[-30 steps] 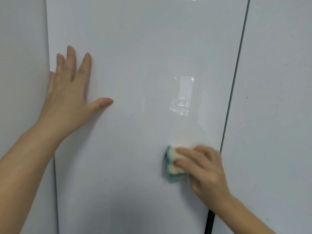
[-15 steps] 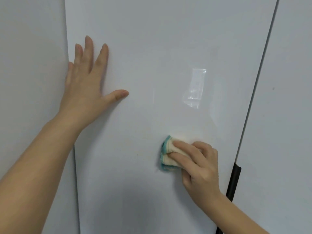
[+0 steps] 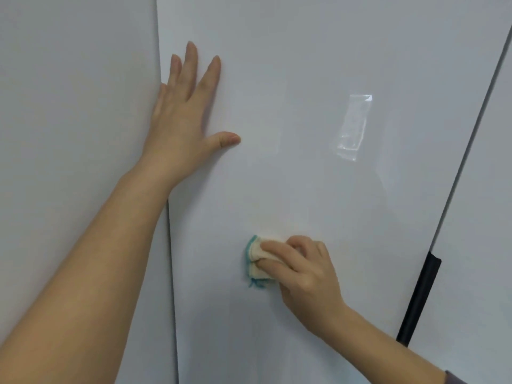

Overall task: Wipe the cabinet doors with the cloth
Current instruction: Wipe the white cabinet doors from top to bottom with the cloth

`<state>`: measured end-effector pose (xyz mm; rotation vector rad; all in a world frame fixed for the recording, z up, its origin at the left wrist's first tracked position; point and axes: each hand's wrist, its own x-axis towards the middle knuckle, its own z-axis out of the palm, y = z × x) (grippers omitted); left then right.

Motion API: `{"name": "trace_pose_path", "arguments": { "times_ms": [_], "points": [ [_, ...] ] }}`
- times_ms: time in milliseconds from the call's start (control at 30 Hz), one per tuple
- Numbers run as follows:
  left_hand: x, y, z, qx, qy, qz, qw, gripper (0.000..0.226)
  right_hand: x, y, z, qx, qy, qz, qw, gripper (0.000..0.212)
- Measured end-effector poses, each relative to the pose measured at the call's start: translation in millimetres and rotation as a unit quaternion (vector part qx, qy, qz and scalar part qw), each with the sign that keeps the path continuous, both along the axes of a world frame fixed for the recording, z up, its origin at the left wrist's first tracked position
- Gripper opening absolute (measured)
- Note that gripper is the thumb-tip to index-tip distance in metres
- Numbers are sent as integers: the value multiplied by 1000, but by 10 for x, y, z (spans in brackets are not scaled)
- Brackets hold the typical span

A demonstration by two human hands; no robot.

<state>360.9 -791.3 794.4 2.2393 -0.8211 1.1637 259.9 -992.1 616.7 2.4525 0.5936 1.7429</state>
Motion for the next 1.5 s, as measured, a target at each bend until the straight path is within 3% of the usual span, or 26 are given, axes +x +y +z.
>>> {"name": "trace_pose_path", "arguments": {
  "times_ms": [200,333,400,567,667,733,867,967,1067,1133,1300,1433,1500],
  "points": [
    [-5,42,18,4,9,-11,1000,102,179,172,532,65,-60,5,996,42],
    [-7,97,22,13,16,-24,1000,101,259,359,-121,-39,-8,28,999,43],
    [5,104,25,18,16,-28,999,101,301,369,-32,-54,4,36,998,40],
    [-2,147,45,33,16,-35,999,100,498,625,475,20,-48,40,998,42],
    [-14,176,47,38,20,-40,998,98,563,741,-62,-61,-3,53,997,16],
    [-18,184,44,39,20,-43,998,97,587,737,-123,-109,24,55,992,12],
    [-20,185,50,41,22,-42,998,97,709,916,530,-39,-23,42,998,22],
    [-13,205,59,42,31,-51,997,95,767,1053,355,-11,-24,52,998,24],
    [-13,226,52,41,38,-61,997,93,751,1069,-188,-100,21,60,993,13],
    [-2,227,47,40,36,-61,997,93,781,1049,-95,-125,41,67,989,15],
    [14,216,41,44,31,-56,997,94,835,1150,446,-22,-11,57,998,22],
    [-3,225,28,47,25,-54,997,93,640,968,-412,-151,82,51,984,10],
    [-7,218,0,44,19,-46,998,93,509,751,-362,-175,103,44,978,16]
  ]
}}
